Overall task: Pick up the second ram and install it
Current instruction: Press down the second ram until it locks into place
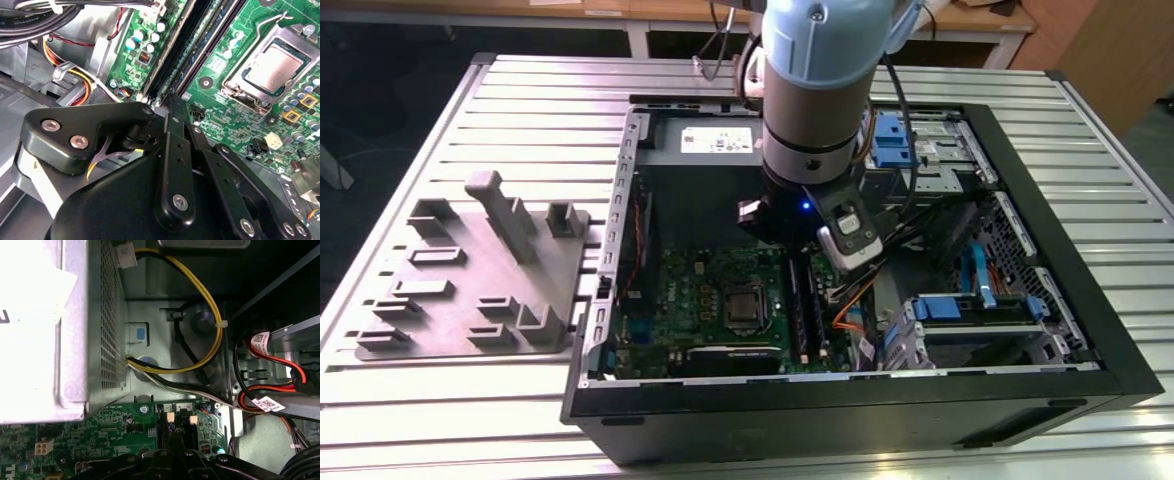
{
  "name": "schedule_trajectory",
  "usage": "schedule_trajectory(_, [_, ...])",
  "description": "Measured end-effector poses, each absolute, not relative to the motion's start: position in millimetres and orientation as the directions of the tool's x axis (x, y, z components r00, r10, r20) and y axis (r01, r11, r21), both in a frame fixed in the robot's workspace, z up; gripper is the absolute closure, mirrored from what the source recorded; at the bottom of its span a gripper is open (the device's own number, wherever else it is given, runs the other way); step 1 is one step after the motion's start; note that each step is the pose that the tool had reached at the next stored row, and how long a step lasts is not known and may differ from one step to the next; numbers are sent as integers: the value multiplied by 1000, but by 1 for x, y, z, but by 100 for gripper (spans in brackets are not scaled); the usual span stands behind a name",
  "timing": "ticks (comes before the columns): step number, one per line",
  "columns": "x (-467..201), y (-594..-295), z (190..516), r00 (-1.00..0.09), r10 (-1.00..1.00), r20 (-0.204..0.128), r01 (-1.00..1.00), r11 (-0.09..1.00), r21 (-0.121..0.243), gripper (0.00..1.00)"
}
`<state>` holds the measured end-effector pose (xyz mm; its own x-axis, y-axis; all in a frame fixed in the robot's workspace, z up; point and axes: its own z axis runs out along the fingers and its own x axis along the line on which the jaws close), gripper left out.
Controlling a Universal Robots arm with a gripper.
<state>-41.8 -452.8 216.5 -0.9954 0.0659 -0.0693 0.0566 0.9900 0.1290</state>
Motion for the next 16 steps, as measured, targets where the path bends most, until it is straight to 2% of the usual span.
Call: schedule_trajectory(16, [-42, -453, 230, -995, 66, -70, 57, 990, 130, 93])
